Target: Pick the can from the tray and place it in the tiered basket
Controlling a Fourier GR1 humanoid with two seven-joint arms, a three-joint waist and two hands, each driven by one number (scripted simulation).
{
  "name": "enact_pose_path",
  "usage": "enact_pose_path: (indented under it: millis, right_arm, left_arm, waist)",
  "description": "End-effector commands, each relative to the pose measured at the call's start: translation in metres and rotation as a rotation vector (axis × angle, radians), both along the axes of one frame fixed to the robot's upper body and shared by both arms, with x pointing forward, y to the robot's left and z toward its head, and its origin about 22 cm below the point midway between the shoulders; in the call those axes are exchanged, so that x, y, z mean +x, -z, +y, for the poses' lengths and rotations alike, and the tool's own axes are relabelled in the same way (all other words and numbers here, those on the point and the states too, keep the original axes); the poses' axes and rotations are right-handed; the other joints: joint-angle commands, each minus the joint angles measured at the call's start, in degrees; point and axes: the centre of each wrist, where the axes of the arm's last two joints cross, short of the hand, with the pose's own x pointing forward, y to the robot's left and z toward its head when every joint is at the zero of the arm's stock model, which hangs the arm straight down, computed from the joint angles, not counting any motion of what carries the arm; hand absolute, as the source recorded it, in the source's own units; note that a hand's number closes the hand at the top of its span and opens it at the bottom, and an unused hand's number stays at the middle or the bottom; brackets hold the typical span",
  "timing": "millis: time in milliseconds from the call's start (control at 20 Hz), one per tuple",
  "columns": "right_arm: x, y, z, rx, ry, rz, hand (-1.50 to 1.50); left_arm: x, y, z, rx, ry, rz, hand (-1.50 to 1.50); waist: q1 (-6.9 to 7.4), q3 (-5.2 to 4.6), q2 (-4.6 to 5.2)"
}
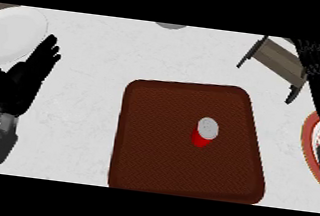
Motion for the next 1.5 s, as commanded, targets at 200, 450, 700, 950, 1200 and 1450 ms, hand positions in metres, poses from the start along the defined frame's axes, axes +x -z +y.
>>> enact_pose_path:
  millis: [200,450,700,950,1200,1450]
  right_arm:
    - [-0.031,0.152,0.035,0.659,-0.132,0.498,1.50]
    - [-0.074,0.211,0.047,0.876,0.008,0.351,-1.50]
    - [-0.071,0.201,-0.005,0.081,0.233,0.521,-1.50]
    - [-0.050,0.165,-0.010,-0.253,0.232,0.597,-1.50]
    - [-0.025,0.123,-0.011,-0.381,-0.036,0.761,-1.50]
    - [0.015,0.072,0.020,-0.383,-0.065,0.748,-1.50]
  left_arm:
    - [-0.025,0.045,0.038,0.039,-0.123,0.198,0.00]
    - [-0.063,0.077,0.049,0.016,-0.119,0.313,0.00]
    - [-0.066,0.082,0.053,0.041,-0.132,0.311,0.00]
    - [-0.071,0.087,0.070,0.026,-0.139,0.318,0.00]
    - [-0.081,0.090,0.069,0.049,-0.128,0.321,0.00]
    - [-0.067,0.093,0.064,0.030,-0.137,0.310,0.00]
  waist:
    - [2.57,0.81,0.79]
    - [1.36,0.18,-1.84]
    - [1.56,-0.43,-1.95]
    - [0.71,-0.31,-2.19]
    - [0.72,-0.09,-2.20]
    - [0.23,-0.04,-2.06]
